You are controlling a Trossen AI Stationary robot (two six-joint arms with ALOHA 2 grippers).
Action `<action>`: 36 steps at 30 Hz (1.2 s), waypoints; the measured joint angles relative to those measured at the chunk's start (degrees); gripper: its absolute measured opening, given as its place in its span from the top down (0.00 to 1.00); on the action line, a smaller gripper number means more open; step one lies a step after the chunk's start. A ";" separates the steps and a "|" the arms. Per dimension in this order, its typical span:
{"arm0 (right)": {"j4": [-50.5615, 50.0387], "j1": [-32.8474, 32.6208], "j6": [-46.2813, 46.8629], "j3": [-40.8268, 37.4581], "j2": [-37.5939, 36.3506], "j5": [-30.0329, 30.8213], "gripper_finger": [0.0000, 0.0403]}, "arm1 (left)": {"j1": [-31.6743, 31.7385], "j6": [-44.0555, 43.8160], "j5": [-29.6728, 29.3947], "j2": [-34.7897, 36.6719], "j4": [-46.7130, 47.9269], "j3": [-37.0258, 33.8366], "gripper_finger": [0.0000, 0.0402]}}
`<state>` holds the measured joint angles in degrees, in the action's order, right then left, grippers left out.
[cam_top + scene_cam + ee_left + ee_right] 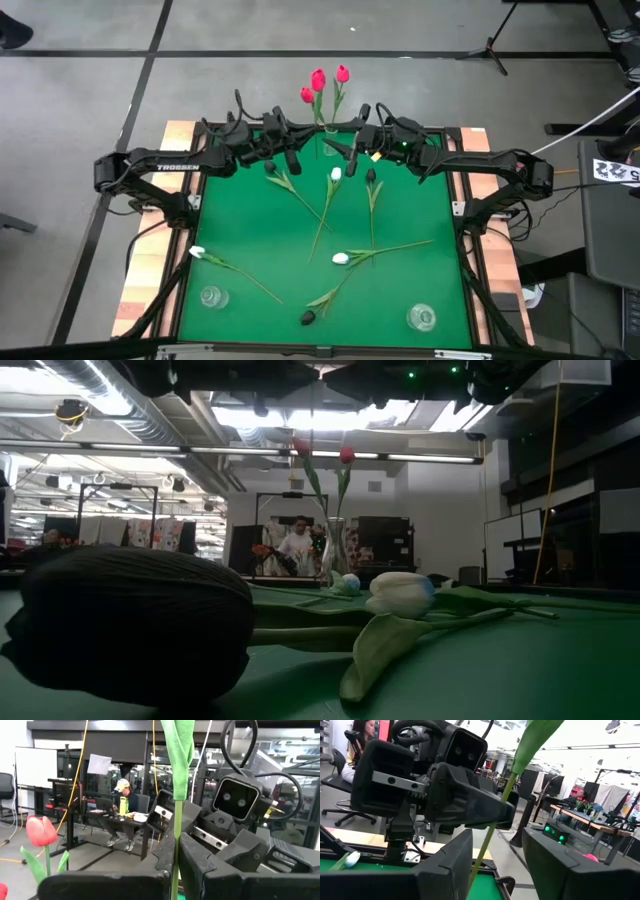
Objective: Sort flowers into vase by color
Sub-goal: Put the red tulip into the top transparent vase
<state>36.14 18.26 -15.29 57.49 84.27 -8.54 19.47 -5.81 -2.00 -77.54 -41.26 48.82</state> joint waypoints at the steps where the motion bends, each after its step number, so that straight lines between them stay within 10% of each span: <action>1: -0.12 0.00 0.00 0.00 0.00 0.00 0.57 | 0.08 -0.09 0.00 -0.43 -1.14 0.00 0.96; 18: -3.20 0.09 0.34 0.00 0.00 0.55 0.58 | 0.01 0.74 4.81 -5.92 -1.11 5.35 0.96; 30: -6.84 0.12 1.36 0.00 0.00 1.07 0.95 | -0.37 1.40 6.13 -5.90 0.36 5.35 0.96; 36: -6.88 0.11 1.37 0.00 0.00 1.42 0.97 | -0.64 1.47 6.14 -5.90 0.81 5.35 0.96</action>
<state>29.27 18.37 -13.92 57.49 84.27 -7.11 18.83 -4.33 4.14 -83.44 -40.46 54.17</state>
